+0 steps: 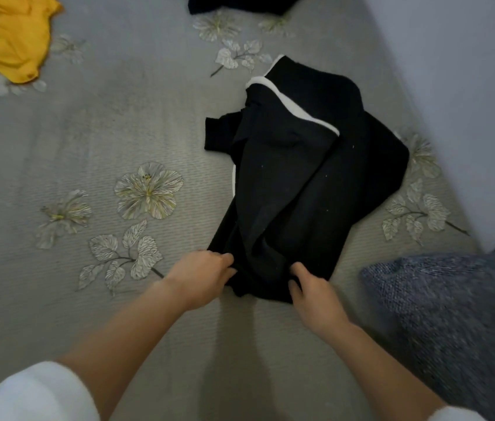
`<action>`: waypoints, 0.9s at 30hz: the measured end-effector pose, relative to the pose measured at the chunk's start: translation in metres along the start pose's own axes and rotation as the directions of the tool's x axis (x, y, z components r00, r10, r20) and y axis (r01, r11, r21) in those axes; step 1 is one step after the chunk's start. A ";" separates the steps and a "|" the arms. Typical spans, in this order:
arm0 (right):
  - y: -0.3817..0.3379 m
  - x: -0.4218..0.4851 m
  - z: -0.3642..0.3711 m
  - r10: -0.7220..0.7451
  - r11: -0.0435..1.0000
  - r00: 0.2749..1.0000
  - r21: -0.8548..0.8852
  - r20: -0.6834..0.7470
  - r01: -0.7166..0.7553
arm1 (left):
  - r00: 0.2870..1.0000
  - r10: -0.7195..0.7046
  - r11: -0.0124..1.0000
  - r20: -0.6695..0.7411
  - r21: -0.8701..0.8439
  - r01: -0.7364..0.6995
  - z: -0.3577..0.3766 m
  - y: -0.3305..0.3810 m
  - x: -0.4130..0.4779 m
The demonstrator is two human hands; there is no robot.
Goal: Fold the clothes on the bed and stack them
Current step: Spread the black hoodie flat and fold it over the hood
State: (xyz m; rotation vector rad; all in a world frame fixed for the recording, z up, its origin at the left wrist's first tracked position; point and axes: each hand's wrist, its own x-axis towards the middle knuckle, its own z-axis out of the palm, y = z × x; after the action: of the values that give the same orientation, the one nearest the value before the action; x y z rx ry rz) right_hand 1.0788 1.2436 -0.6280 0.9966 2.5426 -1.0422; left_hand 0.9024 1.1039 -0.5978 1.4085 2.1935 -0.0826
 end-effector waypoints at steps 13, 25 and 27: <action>0.001 -0.150 0.047 -0.015 0.966 0.932 0.244 0.363 -0.080 | 0.894 -0.249 0.421 0.372 -0.790 0.446 0.061 0.038 -0.184; -0.170 -0.212 -0.120 -0.121 0.613 0.982 0.767 -0.144 0.188 | 0.726 -0.508 0.355 -0.464 -0.881 -0.314 -0.159 0.046 -0.328; -0.210 -0.227 -0.151 -0.176 0.582 0.968 0.774 -0.178 0.248 | 0.663 -0.494 0.388 -0.562 -0.826 -0.410 -0.199 0.046 -0.354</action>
State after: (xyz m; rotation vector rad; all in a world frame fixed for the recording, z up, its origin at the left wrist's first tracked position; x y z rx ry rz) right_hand 1.1171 1.1228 -0.3077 0.8935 2.2541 -2.3875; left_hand 0.9761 0.8964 -0.2538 0.6368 2.0973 1.8185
